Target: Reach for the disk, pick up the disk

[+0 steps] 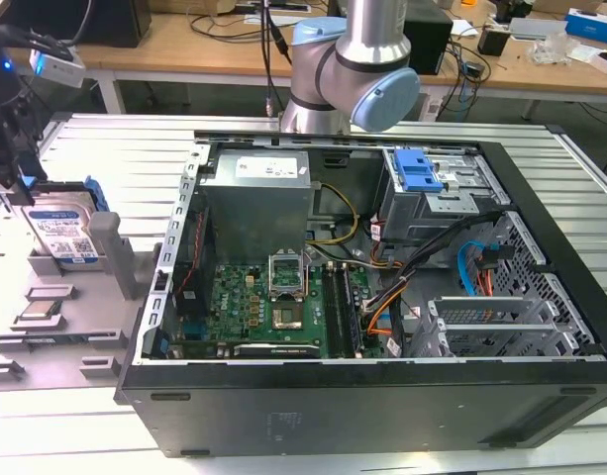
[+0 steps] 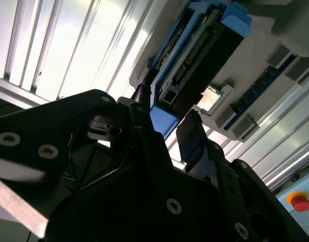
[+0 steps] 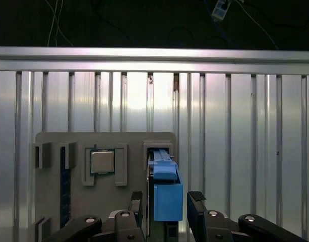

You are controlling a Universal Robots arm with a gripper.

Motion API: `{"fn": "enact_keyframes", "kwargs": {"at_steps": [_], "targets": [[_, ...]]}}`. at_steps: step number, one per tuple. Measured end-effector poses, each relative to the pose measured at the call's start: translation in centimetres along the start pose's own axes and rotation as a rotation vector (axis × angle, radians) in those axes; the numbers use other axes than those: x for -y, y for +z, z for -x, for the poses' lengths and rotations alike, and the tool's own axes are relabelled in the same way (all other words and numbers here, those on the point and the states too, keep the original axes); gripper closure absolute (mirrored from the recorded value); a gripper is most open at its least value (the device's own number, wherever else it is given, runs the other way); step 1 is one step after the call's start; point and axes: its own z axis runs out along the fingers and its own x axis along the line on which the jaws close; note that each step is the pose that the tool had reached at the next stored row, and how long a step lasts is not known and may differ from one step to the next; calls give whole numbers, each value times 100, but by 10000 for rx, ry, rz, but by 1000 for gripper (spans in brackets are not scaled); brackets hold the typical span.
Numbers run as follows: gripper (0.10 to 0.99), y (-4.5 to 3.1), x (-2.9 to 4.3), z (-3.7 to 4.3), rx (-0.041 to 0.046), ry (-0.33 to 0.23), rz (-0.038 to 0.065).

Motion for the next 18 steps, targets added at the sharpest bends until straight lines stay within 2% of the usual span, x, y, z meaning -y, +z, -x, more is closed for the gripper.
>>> {"fn": "enact_keyframes", "kwargs": {"at_steps": [18], "targets": [[604, 66, 2, 0, 0, 0, 0]]}}
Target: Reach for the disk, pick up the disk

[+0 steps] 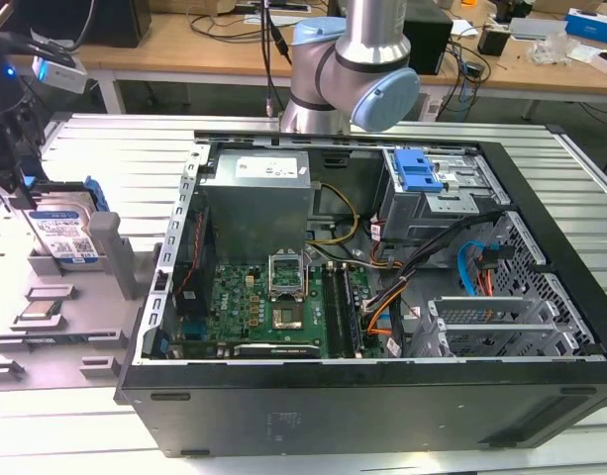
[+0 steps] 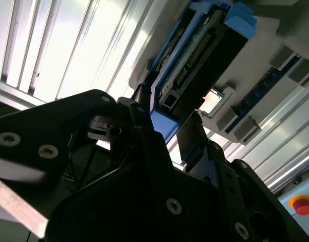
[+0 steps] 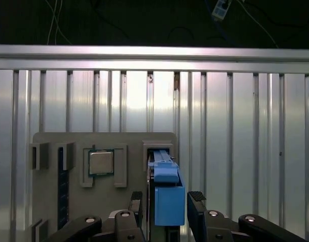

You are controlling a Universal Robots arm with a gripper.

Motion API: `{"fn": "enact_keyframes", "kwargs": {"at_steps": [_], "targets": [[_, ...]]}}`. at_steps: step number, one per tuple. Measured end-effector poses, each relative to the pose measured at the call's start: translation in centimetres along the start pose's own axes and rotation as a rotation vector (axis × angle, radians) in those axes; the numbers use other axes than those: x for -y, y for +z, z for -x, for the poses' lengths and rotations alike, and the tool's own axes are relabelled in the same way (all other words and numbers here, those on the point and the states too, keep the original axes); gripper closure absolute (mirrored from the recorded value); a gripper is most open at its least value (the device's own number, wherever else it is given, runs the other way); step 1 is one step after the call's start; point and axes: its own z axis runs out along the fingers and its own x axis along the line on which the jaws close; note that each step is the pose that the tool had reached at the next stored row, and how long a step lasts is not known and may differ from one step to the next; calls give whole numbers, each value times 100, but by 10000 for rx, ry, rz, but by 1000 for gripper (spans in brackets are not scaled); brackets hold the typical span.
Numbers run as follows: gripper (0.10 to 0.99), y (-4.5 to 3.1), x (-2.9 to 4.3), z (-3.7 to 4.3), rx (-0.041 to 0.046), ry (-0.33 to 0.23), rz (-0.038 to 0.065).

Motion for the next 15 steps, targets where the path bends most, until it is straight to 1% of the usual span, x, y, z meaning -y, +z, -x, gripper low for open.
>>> {"fn": "enact_keyframes", "kwargs": {"at_steps": [5, 15], "targets": [[604, 20, 1, 0, 0, 0, -1], [604, 99, 4, 0, 0, 0, 0]]}}
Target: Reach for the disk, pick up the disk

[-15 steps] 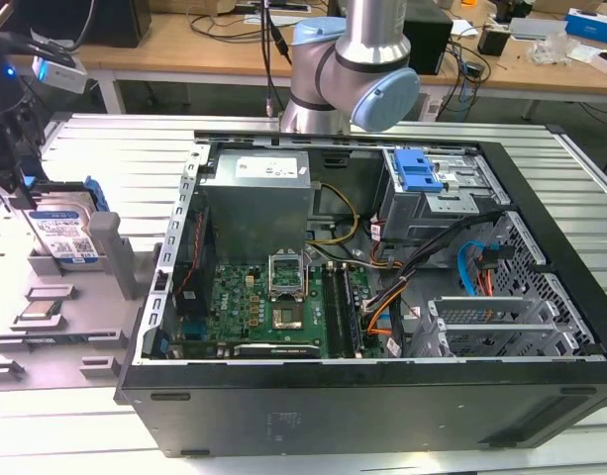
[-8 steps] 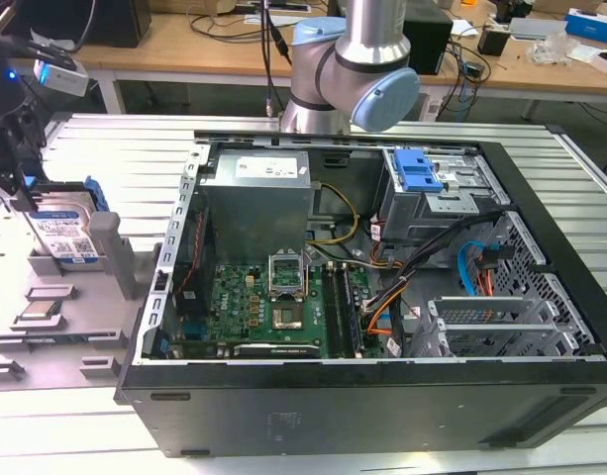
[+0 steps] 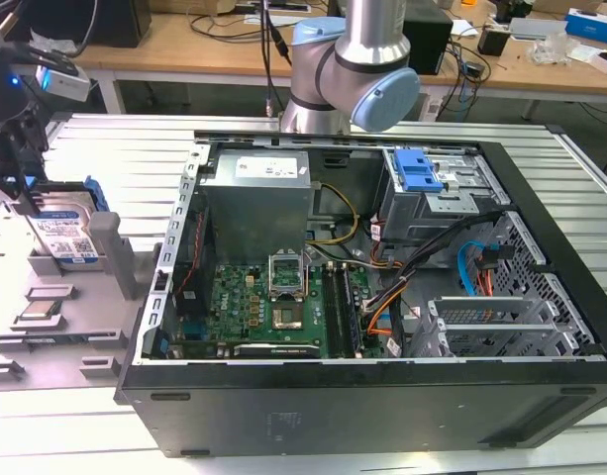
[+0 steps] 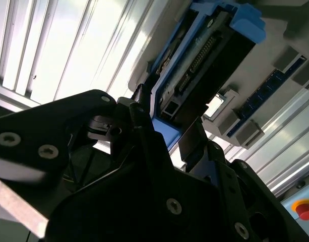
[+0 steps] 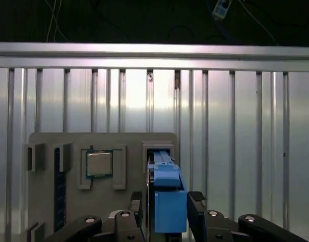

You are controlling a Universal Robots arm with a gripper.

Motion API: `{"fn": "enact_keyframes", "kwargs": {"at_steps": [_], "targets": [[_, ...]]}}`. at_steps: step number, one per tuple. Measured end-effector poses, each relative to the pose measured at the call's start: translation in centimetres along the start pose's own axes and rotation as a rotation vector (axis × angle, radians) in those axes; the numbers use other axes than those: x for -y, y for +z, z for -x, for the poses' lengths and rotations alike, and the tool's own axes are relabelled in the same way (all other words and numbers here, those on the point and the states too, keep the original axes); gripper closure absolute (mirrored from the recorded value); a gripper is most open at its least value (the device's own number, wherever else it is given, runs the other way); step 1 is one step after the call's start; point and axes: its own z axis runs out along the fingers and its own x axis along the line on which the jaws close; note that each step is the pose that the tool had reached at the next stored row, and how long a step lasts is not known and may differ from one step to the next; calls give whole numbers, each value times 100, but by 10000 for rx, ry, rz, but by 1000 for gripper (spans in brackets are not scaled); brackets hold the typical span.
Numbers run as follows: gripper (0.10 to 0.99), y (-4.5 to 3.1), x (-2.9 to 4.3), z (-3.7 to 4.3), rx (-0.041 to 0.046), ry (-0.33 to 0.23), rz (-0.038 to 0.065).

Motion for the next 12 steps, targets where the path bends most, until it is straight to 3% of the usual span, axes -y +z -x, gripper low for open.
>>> {"fn": "enact_keyframes", "kwargs": {"at_steps": [12], "targets": [[604, 89, -18, 2, -7, -162, 0]]}}
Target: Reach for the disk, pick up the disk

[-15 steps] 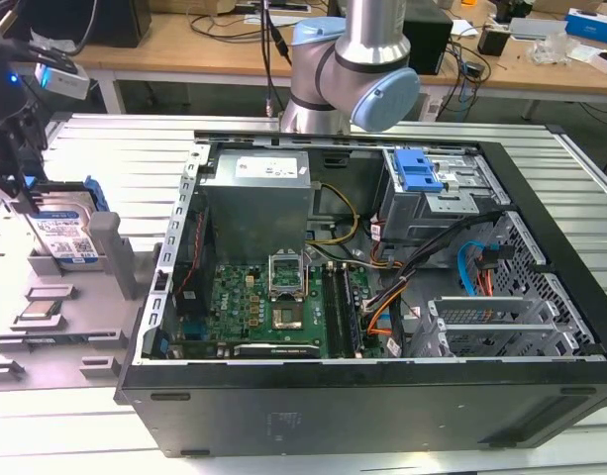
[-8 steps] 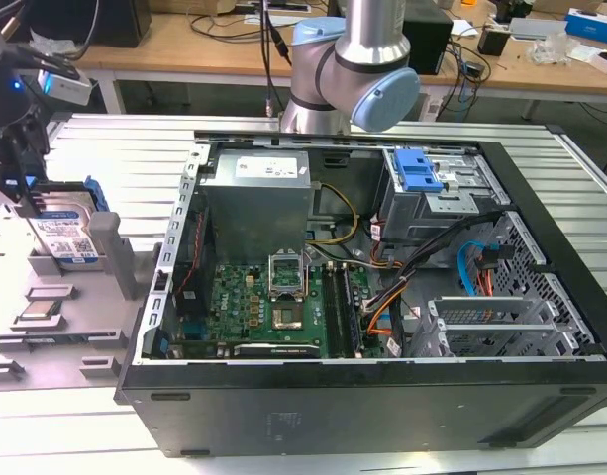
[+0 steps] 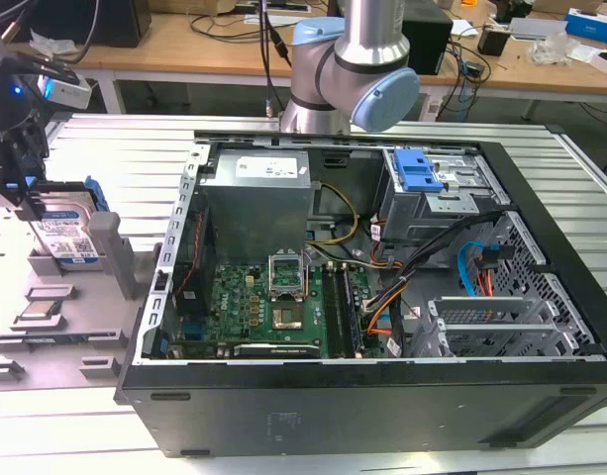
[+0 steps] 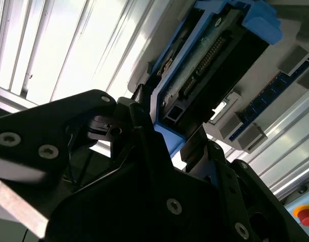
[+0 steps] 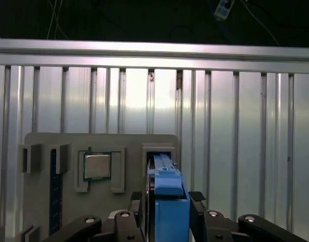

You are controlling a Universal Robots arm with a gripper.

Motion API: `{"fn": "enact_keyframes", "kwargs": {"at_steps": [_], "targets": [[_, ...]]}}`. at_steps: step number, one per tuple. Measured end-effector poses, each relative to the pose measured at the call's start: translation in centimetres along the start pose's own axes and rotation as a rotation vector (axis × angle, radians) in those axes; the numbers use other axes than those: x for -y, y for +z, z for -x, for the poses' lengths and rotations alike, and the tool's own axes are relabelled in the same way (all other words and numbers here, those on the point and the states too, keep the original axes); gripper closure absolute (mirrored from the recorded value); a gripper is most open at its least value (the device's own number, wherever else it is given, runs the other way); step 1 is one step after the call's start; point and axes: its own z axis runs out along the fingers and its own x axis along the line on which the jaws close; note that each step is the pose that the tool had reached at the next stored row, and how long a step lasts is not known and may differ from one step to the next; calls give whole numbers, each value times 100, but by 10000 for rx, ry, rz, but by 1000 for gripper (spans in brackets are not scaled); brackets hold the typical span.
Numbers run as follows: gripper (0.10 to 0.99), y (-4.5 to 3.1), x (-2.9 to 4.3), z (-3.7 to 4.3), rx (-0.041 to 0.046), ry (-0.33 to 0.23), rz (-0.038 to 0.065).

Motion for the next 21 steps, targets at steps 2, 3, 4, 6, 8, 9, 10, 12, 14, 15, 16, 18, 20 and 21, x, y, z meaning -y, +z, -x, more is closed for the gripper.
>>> {"fn": "enact_keyframes", "kwargs": {"at_steps": [2, 3, 4, 6, 8, 9, 10, 12, 14, 15, 16, 18, 20, 21], "targets": [[604, 0, -1, 0, -1, 2, 2], [604, 1, -1, 0, -1, 2, 1], [604, 1, -1, 0, -2, 2, 0], [604, 1, -1, 0, -3, 1, 0], [620, 1, 0, 0, -8, 2, 0], [686, 1, -1, 0, -5, 1, 0], [718, 1, -1, 0, -5, 1, 0], [718, 1, -1, 0, -7, 1, 0], [718, 1, -1, 0, -8, 1, 0], [718, 1, 0, 0, -12, 2, 0], [718, 1, -1, 0, -14, 2, 0], [718, 1, -1, 0, -16, 2, 0], [718, 1, -1, 0, -18, 2, 0], [718, 1, -1, 0, -19, 2, 0]]}}
